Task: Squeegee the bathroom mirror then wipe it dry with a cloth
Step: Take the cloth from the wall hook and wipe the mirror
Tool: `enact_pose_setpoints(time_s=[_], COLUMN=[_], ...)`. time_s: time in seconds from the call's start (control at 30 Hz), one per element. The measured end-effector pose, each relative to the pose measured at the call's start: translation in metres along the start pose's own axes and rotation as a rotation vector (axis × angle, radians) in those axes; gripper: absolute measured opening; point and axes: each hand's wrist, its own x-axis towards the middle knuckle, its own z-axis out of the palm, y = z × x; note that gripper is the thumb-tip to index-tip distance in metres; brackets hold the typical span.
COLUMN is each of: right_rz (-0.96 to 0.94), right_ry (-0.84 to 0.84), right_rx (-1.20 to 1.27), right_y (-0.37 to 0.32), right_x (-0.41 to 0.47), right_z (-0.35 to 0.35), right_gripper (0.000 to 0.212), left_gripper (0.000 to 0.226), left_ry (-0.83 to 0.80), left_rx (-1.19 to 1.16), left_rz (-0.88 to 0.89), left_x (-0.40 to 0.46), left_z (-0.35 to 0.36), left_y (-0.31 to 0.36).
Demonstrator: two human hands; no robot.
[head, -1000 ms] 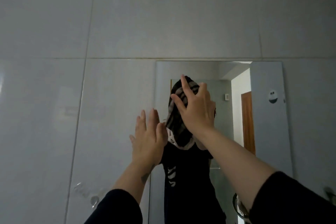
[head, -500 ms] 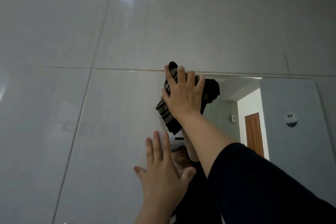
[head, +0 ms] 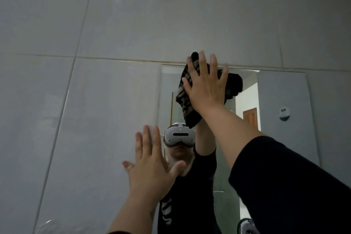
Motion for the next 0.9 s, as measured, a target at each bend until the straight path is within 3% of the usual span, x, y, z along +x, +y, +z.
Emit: enact_pose_setpoints(time_s=[0.17, 0.63, 0.9], right_rz=[-0.001, 0.322, 0.567], right_ry=[-0.031, -0.051, -0.033], right_rx=[-0.077, -0.051, 0.008], right_y=[0.046, 0.196, 0.198], right_x=[-0.006, -0.041, -0.078], right_z=[0.002, 0.015, 0.017], right_gripper=[0.059, 0.057, 0.056], left_gripper=[0.108, 0.109, 0.111], left_ry=[-0.002, -0.005, -0.033], left_rx=[0.004, 0.004, 0.038], left_rz=[-0.004, 0.009, 0.0], left_x=[-0.001, -0.002, -0.001], left_z=[-0.001, -0.001, -0.002], left_y=[0.001, 0.002, 0.002])
